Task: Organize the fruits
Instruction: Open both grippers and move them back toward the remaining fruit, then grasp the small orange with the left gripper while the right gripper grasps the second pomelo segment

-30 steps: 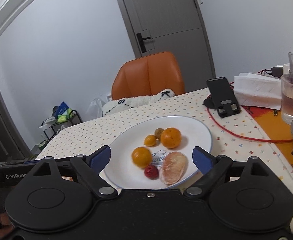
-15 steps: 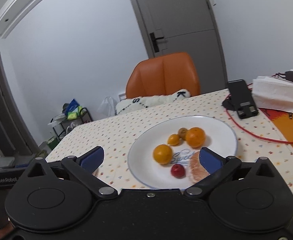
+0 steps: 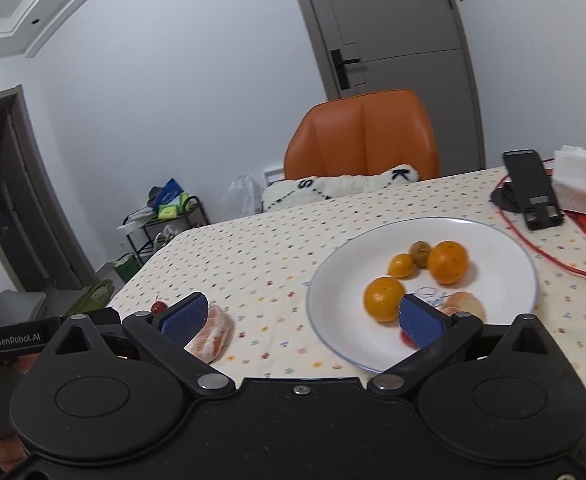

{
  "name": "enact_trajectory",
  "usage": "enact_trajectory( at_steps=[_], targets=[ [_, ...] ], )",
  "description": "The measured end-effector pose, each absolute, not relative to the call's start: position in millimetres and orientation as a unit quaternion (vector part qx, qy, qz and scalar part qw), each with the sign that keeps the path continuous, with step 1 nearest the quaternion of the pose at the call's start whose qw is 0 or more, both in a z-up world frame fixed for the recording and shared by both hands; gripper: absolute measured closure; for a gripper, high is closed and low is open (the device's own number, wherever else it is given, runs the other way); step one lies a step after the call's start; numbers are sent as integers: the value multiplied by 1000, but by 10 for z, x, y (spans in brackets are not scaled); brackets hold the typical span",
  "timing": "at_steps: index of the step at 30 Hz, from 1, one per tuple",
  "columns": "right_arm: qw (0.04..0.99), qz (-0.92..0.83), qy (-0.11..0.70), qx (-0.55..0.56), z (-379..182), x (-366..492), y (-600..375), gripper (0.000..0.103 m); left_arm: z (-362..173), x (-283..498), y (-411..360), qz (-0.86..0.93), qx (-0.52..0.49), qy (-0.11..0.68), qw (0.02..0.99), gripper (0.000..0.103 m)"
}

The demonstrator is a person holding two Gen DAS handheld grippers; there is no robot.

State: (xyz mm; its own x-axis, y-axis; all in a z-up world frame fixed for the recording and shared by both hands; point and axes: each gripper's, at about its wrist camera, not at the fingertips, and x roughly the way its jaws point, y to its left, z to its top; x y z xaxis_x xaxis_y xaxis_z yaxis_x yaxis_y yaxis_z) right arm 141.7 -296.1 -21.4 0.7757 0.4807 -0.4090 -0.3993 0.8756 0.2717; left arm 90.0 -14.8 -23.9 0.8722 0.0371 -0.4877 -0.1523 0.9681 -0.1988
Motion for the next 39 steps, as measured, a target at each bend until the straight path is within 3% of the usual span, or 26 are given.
enact_trajectory(
  at_steps=[19,28,30,32,39],
  targets=[
    [920,279,272,53,-409,1592,-2426,0,-594,890,127,80,-119,274,951,5],
    [909,302,287,22,-484,1682,-2135,2,-771,1010,219,90,-125,315,937,52],
    [908,304,289,16,-494,1707,-2051,7,-776,996,235,88,-123,312,938,67],
    [907,301,295,14,-512,1750,-1990,8,-777,1000,270,85,-130,312,937,76],
    [900,302,313,5,-603,1866,-1789,15,-769,999,396,80,-149,307,937,80]
  ],
)
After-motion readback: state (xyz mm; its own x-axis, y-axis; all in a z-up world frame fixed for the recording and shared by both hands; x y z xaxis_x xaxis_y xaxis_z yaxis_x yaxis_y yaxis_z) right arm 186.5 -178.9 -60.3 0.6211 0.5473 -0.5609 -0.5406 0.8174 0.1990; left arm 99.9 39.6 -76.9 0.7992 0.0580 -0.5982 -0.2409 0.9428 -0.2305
